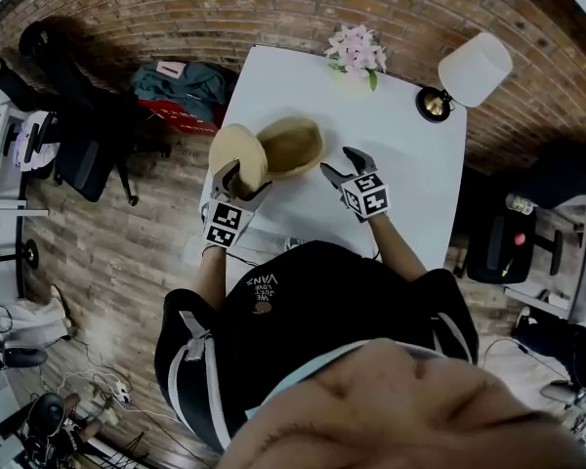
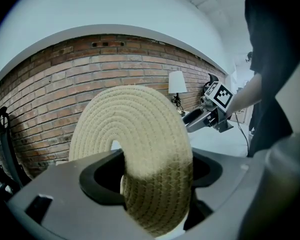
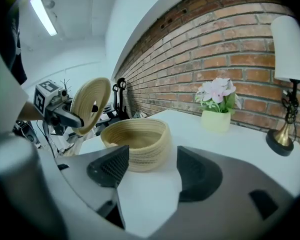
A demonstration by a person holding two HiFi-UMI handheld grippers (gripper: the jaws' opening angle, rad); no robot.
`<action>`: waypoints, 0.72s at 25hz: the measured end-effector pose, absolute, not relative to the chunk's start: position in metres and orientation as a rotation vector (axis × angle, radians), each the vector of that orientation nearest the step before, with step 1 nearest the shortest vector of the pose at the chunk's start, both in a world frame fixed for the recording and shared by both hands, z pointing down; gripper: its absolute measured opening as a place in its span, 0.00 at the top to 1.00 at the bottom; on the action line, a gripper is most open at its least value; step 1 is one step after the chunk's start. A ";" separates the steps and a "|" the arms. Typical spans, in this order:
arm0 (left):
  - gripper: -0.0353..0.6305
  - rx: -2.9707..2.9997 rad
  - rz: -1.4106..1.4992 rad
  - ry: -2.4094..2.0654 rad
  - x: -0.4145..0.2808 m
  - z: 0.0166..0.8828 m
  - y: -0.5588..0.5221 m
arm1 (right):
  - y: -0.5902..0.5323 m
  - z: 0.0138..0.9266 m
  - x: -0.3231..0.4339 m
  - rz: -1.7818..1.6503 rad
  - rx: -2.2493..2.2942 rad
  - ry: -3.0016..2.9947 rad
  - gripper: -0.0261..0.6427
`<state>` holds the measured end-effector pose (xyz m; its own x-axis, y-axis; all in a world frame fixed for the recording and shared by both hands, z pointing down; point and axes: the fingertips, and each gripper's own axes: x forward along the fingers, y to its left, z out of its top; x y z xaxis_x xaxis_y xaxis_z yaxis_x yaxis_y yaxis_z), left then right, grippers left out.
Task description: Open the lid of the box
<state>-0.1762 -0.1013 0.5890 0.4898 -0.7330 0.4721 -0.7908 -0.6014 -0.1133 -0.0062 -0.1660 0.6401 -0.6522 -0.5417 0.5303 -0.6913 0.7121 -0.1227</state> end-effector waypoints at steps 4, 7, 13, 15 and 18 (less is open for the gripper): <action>0.40 2.584 0.716 -1.352 -0.179 0.594 -0.091 | -0.162 0.635 -0.001 0.446 0.984 -2.463 0.52; 0.41 2.544 0.702 -1.367 -0.182 0.598 -0.084 | -0.157 0.631 0.001 0.459 1.010 -2.469 0.52; 0.41 2.505 0.572 -1.394 -0.188 0.599 -0.071 | -0.146 0.625 0.001 0.489 1.050 -2.489 0.53; 0.41 2.498 0.552 -1.396 -0.191 0.600 -0.067 | -0.141 0.622 0.002 0.501 1.071 -2.493 0.55; 0.41 2.490 0.542 -1.394 -0.194 0.602 -0.059 | -0.134 0.619 0.004 0.521 1.107 -2.494 0.62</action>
<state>-0.1940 -0.0591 0.6015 0.4769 -0.7677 0.4279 -0.8552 -0.5176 0.0245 0.0042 -0.1342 0.6191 -0.6271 -0.6256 0.4641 -0.7590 0.6247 -0.1836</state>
